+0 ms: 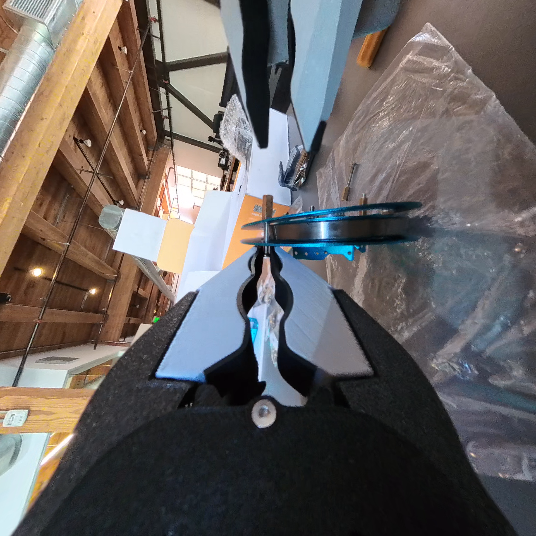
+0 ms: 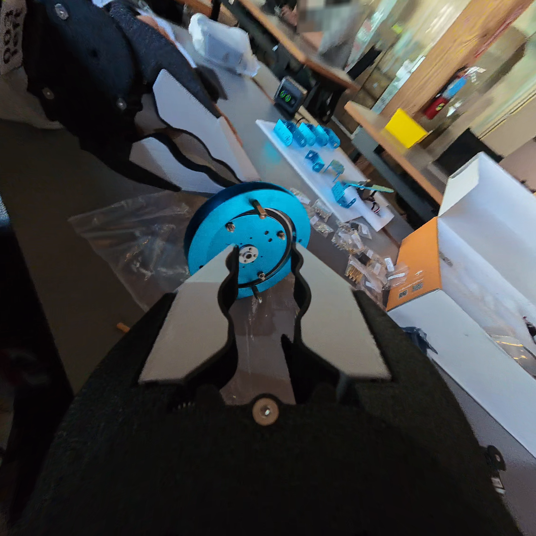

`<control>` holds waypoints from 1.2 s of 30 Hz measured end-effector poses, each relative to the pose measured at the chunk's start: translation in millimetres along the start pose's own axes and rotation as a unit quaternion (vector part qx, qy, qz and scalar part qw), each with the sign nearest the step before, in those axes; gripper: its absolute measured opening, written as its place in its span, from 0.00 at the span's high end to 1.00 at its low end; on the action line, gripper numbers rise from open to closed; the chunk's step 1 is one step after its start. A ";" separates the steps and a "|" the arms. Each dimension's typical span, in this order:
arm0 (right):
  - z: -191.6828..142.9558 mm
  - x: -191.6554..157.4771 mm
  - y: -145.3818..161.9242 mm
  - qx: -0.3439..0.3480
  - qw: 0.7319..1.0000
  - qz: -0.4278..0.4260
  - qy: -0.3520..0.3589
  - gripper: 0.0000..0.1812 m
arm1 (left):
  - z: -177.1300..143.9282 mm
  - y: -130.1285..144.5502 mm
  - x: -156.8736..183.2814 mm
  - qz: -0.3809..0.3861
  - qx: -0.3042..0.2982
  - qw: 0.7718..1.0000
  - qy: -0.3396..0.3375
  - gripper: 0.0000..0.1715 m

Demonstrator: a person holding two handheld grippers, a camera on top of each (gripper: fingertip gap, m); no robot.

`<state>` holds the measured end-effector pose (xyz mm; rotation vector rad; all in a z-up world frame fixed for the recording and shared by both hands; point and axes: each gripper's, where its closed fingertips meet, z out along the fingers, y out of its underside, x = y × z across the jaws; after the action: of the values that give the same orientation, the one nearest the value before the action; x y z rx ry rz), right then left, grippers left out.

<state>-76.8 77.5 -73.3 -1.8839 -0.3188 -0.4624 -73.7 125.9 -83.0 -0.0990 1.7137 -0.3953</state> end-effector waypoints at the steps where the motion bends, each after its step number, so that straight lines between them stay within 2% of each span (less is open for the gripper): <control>1: 1.0 3.5 0.4 0.011 1.000 -0.008 0.020 0.81 | -2.6 2.1 1.0 -0.005 0.003 1.000 -0.002 0.98; 4: 6.8 8.6 10.8 0.020 0.996 -0.044 0.073 0.83 | -8.8 10.7 3.7 -0.024 0.008 1.000 -0.014 0.98; 8: 18.1 -1.4 27.3 0.024 0.998 -0.010 0.056 0.83 | -13.9 22.5 7.7 -0.077 0.014 0.997 -0.017 0.98; 12: 13.1 8.2 20.2 0.056 0.996 -0.001 0.069 0.89 | -15.2 30.0 10.3 -0.105 0.017 0.994 -0.014 0.98; 14: 15.1 10.5 23.6 0.049 0.996 0.002 0.068 0.88 | -14.6 32.5 10.7 -0.119 0.017 0.993 -0.010 0.98; 26: 23.8 -1.0 28.7 0.027 0.996 -0.056 0.070 0.87 | -14.8 26.3 9.0 -0.141 0.028 0.990 -0.003 0.98; 36: 25.9 1.9 32.4 0.016 0.996 -0.053 0.076 0.87 | -14.7 30.3 10.9 -0.146 0.020 0.989 0.004 0.98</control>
<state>-57.0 90.5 -107.3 -1.7943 -0.3228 -0.6656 -85.4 154.1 -100.9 -0.3226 1.7024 -0.6462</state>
